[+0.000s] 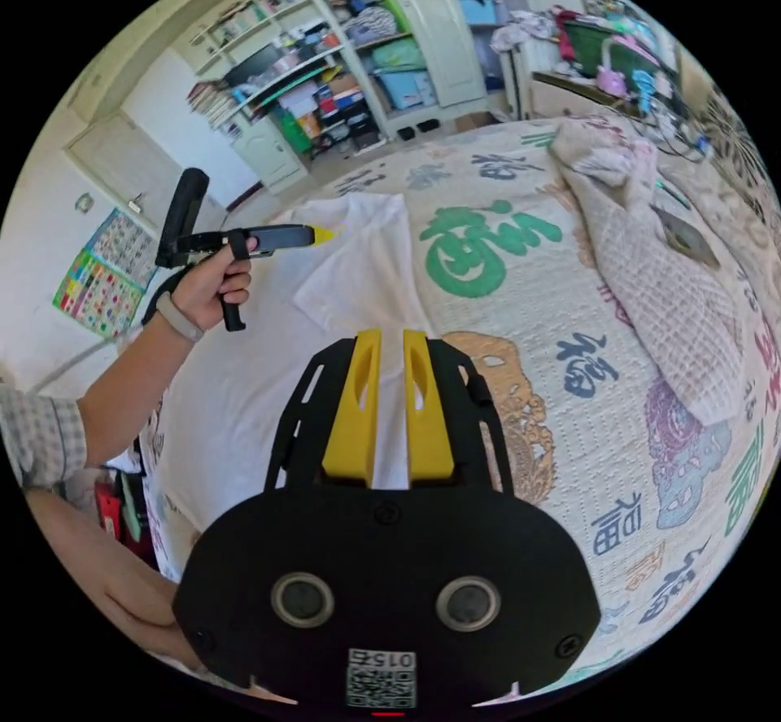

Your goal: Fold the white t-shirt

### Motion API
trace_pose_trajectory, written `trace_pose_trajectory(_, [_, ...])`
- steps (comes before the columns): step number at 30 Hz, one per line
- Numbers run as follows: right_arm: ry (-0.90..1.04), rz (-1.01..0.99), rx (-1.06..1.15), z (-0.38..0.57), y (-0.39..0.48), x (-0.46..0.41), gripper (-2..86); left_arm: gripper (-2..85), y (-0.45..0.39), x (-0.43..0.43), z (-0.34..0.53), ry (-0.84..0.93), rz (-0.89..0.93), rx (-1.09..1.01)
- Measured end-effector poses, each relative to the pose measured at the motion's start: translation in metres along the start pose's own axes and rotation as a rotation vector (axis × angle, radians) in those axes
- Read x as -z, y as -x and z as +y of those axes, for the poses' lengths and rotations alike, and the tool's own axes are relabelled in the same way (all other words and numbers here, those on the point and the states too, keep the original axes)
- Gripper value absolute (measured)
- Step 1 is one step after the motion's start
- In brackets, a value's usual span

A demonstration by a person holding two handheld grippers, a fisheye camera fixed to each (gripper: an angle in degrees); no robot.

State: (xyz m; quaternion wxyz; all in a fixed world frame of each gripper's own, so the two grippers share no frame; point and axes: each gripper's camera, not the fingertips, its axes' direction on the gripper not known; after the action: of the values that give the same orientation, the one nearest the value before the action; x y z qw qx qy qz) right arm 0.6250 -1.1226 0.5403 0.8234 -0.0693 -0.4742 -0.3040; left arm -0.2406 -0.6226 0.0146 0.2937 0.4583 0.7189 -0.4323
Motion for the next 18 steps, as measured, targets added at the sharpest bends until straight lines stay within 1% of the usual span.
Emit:
trace_pose_trajectory(1, [0.037,0.004,0.025,-0.001,0.007,-0.01,4.8,7.8,-0.002,0.009,0.008,-0.001,0.0,-0.004])
trace_pose_trajectory(3, [0.184,0.067,0.112,0.0,0.028,-0.056,1.9,7.3,-0.004,0.033,0.034,0.04,-0.031,-0.017])
trace_pose_trajectory(4, [0.218,0.089,0.115,0.001,0.031,-0.067,1.4,6.9,-0.004,0.036,0.038,0.057,-0.046,-0.019])
trace_pose_trajectory(5, [0.194,0.121,0.129,0.003,0.037,-0.077,0.6,6.1,-0.001,0.044,0.046,0.071,-0.069,-0.029])
trace_pose_trajectory(6, [0.209,0.134,0.14,0.001,0.041,-0.085,0.1,5.9,0.002,0.06,0.052,0.025,-0.058,-0.025])
trace_pose_trajectory(7, [0.227,0.134,0.129,-0.002,0.042,-0.088,0.1,5.7,0.004,0.067,0.053,0.018,-0.049,-0.018])
trace_pose_trajectory(9, [0.257,0.114,0.056,-0.014,0.043,-0.096,0.4,6.3,0.011,0.098,0.058,0.003,0.01,0.014])
trace_pose_trajectory(11, [0.213,0.111,0.06,-0.025,0.054,-0.094,1.0,6.6,0.02,0.13,0.066,-0.025,0.074,0.055])
trace_pose_trajectory(13, [0.168,0.102,0.105,-0.045,0.073,-0.094,2.2,6.9,0.036,0.174,0.08,-0.119,0.109,0.116])
trace_pose_trajectory(14, [0.148,0.09,0.15,-0.062,0.09,-0.099,3.2,7.1,0.051,0.21,0.094,-0.206,0.105,0.169])
trace_pose_trajectory(15, [0.134,0.066,0.197,-0.081,0.109,-0.108,4.5,7.4,0.068,0.248,0.11,-0.294,0.07,0.238])
trace_pose_trajectory(16, [0.13,0.047,0.22,-0.092,0.119,-0.114,4.8,7.5,0.077,0.267,0.119,-0.332,0.04,0.277])
trace_pose_trajectory(18, [0.136,-0.05,0.308,-0.136,0.163,-0.151,5.7,7.9,0.117,0.338,0.153,-0.459,-0.095,0.468])
